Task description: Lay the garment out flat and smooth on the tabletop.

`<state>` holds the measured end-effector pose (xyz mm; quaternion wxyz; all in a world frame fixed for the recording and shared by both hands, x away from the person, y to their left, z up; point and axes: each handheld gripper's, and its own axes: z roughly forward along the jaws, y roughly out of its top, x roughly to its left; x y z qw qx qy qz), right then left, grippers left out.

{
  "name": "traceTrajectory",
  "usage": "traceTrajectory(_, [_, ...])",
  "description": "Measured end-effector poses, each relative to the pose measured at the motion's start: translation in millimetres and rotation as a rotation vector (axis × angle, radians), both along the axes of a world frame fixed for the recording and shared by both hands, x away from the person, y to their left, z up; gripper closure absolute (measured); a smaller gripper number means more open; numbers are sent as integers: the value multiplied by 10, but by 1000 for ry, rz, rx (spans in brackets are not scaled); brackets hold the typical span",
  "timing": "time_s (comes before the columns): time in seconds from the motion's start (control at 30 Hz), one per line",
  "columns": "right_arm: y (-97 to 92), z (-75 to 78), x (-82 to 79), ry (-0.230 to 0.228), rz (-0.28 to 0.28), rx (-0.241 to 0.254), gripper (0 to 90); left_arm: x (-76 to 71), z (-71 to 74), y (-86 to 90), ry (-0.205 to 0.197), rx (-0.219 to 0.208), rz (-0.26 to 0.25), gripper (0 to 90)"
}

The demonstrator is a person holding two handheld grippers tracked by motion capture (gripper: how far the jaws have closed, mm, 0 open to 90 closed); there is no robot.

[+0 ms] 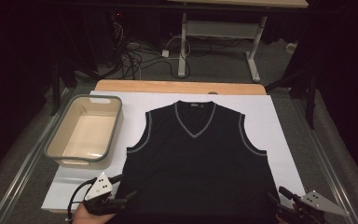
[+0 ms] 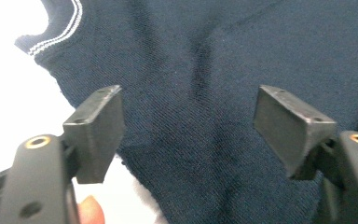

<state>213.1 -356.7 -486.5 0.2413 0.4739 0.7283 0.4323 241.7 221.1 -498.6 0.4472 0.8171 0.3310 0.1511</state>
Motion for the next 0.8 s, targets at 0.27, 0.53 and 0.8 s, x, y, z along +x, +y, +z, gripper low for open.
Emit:
traceTrajectory(0.27, [70, -14, 31, -26, 11, 15, 167, 7, 4, 6, 11, -9, 0, 110])
traceTrajectory(0.53, [109, 25, 8, -61, 2, 24, 39, 15, 2, -40, 23, 4, 3, 9])
traceTrajectory(0.8, [155, 29, 20, -81, -12, 7, 3, 20, 8, -36, 25, -6, 12, 0])
